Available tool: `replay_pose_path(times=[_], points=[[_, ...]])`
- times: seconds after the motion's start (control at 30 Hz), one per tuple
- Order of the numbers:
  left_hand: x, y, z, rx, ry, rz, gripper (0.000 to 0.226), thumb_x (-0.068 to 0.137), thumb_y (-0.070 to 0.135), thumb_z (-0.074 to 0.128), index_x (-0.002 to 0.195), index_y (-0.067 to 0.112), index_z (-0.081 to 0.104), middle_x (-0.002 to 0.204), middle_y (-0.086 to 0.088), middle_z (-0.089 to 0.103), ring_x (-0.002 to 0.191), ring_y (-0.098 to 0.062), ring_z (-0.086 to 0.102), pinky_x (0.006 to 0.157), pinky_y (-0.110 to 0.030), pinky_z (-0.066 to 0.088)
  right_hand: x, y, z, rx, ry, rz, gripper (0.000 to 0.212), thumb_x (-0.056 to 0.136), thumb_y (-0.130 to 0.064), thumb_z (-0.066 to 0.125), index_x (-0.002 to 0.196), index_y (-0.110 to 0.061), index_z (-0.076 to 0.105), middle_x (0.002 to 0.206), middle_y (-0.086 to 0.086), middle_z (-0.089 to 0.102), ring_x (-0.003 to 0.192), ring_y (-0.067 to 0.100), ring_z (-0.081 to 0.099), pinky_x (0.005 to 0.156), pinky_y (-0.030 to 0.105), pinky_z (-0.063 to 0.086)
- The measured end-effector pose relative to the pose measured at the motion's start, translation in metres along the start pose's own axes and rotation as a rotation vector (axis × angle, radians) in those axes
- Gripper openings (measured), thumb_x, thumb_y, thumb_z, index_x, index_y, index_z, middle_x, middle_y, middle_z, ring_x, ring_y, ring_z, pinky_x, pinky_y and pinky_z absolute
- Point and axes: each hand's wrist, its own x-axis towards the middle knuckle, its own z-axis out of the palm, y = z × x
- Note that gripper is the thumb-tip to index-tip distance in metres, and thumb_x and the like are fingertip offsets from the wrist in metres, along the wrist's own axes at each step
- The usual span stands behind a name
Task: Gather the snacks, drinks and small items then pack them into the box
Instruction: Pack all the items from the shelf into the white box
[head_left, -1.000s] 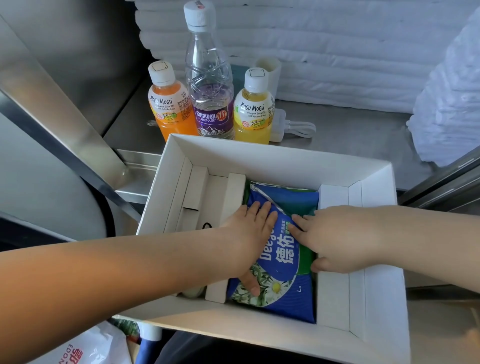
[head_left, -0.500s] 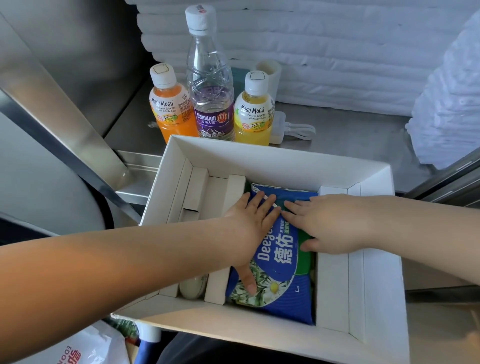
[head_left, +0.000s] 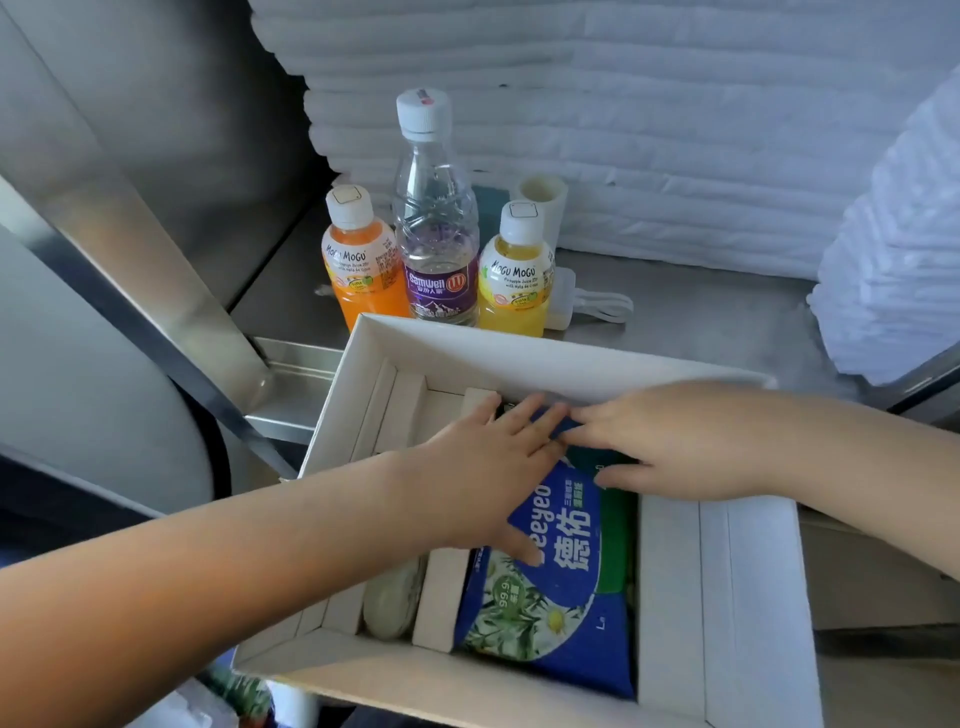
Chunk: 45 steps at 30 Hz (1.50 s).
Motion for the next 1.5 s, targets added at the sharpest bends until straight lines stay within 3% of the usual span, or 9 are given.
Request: replay_pose_path(times=[0.1, 0.2, 0.47, 0.7, 0.87, 0.97, 1.17, 1.3, 1.5], points=[[-0.025, -0.02, -0.024, -0.182, 0.331, 0.027, 0.062, 0.09, 0.056, 0.042, 0.143, 0.025, 0.032, 0.155, 0.002, 0.022, 0.141, -0.011, 0.015, 0.111, -0.029, 0.013, -0.014, 0.004, -0.024, 0.144, 0.168, -0.044, 0.036, 0.092, -0.05, 0.035, 0.126, -0.042, 0.045, 0.121, -0.024, 0.053, 0.102, -0.007, 0.05, 0.083, 0.019, 0.046], [-0.052, -0.044, -0.046, -0.211, 0.635, 0.002, 0.033, 0.09, 0.041, 0.049, 0.114, 0.024, 0.064, 0.123, 0.005, 0.058, 0.115, -0.011, 0.051, 0.092, -0.027, 0.044, -0.023, 0.008, -0.043, 0.223, 0.294, -0.05, 0.042, 0.086, -0.058, 0.03, 0.126, -0.052, 0.041, 0.113, -0.036, 0.051, 0.101, -0.017, 0.046, 0.078, 0.009, 0.041], [-0.084, -0.11, -0.06, -0.226, 1.064, -0.268, 0.022, 0.09, 0.024, 0.055, 0.1, 0.009, 0.067, 0.107, -0.001, 0.062, 0.098, -0.021, 0.057, 0.09, -0.027, 0.042, -0.001, 0.02, -0.089, 0.221, 0.708, 0.105, 0.03, 0.087, -0.041, 0.042, 0.106, -0.035, 0.065, 0.096, -0.021, 0.062, 0.084, -0.001, 0.058, 0.075, 0.022, 0.049], [-0.074, -0.135, -0.058, -0.361, 0.993, -0.515, 0.033, 0.092, 0.037, 0.05, 0.117, 0.018, 0.058, 0.118, 0.006, 0.057, 0.108, -0.013, 0.053, 0.085, -0.026, 0.044, 0.053, 0.037, -0.116, 0.192, 0.902, 0.19, 0.009, 0.09, -0.024, 0.052, 0.089, -0.019, 0.06, 0.091, -0.01, 0.06, 0.083, 0.011, 0.058, 0.07, 0.026, 0.046], [-0.062, -0.14, -0.042, -0.357, 0.966, -0.484, 0.029, 0.092, 0.032, 0.05, 0.116, 0.02, 0.061, 0.117, 0.008, 0.057, 0.102, -0.01, 0.056, 0.082, -0.018, 0.044, 0.076, 0.041, -0.129, 0.353, 0.944, 0.145, 0.036, 0.09, -0.031, 0.049, 0.126, -0.031, 0.049, 0.12, -0.016, 0.056, 0.094, -0.001, 0.057, 0.078, 0.019, 0.049], [-0.06, -0.141, -0.034, -0.406, 0.985, -0.485, 0.03, 0.089, 0.026, 0.052, 0.116, 0.02, 0.063, 0.119, 0.011, 0.056, 0.101, -0.005, 0.056, 0.078, -0.011, 0.045, 0.08, 0.029, -0.135, 0.456, 1.058, -0.102, 0.054, 0.094, -0.022, 0.043, 0.143, -0.037, 0.029, 0.137, -0.019, 0.043, 0.112, -0.003, 0.054, 0.087, 0.012, 0.046], [-0.057, -0.155, -0.036, -0.695, 1.025, -0.425, 0.037, 0.092, 0.042, 0.038, 0.112, 0.027, 0.066, 0.114, 0.024, 0.056, 0.108, 0.003, 0.052, 0.085, -0.015, 0.047, 0.092, 0.017, -0.128, 0.242, 1.058, -0.27, 0.043, 0.096, -0.016, 0.039, 0.136, -0.027, 0.049, 0.142, -0.017, 0.042, 0.111, -0.001, 0.054, 0.081, 0.019, 0.049], [-0.045, -0.182, -0.049, -0.784, 1.066, -0.46, 0.024, 0.096, 0.026, 0.045, 0.11, 0.029, 0.065, 0.108, 0.023, 0.056, 0.1, 0.006, 0.053, 0.08, -0.01, 0.046, 0.095, 0.019, -0.126, 0.312, 1.072, -0.308, 0.04, 0.096, -0.021, 0.04, 0.134, -0.026, 0.052, 0.139, -0.019, 0.045, 0.114, 0.0, 0.054, 0.088, 0.013, 0.044], [0.007, -0.238, -0.06, -0.554, 0.698, -0.528, 0.03, 0.097, 0.024, 0.046, 0.124, 0.031, 0.056, 0.127, 0.01, 0.052, 0.111, -0.008, 0.05, 0.092, -0.022, 0.041, 0.096, 0.021, -0.122, 0.342, 1.095, -0.285, 0.039, 0.096, -0.028, 0.045, 0.134, -0.032, 0.05, 0.139, -0.021, 0.045, 0.11, -0.004, 0.055, 0.093, 0.008, 0.038]])
